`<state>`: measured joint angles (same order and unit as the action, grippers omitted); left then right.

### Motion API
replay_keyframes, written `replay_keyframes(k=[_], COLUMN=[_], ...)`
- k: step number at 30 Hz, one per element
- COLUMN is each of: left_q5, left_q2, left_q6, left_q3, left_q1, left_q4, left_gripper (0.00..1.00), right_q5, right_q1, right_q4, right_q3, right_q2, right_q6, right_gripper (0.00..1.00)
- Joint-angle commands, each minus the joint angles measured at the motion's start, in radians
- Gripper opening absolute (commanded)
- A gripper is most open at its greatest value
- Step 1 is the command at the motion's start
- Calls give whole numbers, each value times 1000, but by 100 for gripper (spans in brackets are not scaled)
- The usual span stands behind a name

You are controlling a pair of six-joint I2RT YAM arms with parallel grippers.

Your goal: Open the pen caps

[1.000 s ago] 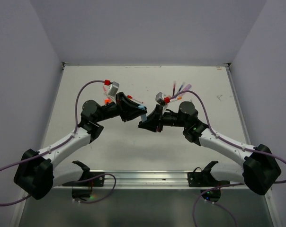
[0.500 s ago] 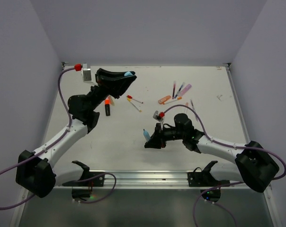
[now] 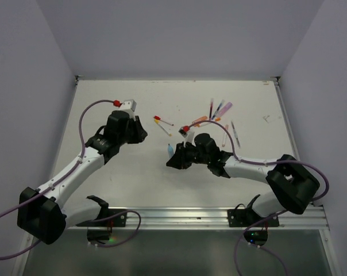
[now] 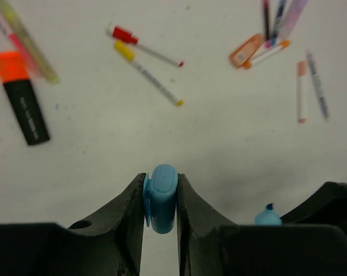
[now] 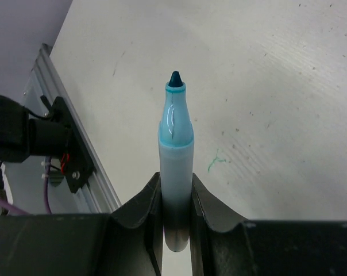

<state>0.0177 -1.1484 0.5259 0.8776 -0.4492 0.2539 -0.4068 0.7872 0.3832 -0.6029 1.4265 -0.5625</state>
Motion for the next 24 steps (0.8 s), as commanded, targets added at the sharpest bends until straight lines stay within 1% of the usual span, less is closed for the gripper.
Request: replay_keyframes(k=[1,3,4,7,13,20,24], left_q5=[-120,-154,-160,-165,-147,-133,-116], left_q2=[29,16,9,-39,-132,-204,-249], left_q6=[-43,-37,-35,-33,-47,-40,-32], left_q3=[-61,-92,-100,-123,-132,-138,-147], left_q1=[12,17,18,21,36,44,46], left_q4=[234,254,257,257,231,209,188], left_gripper=[0,0,0,2,6,11,18], right_q5=[184,215,258,293,299,321,321], right_q1=[66,102,115,155,188,191,190], right_q4=[-7,-7,-18,-4,11,26,26], right_q3=[-96,-123,-150,-195,-291,-344,-354], right_q2=[72,110,150,240,388,451,474], right_q6=[-68,-85,-89,-131,-166,-209,-218], right_gripper=[0,0,0,0,0,0,0])
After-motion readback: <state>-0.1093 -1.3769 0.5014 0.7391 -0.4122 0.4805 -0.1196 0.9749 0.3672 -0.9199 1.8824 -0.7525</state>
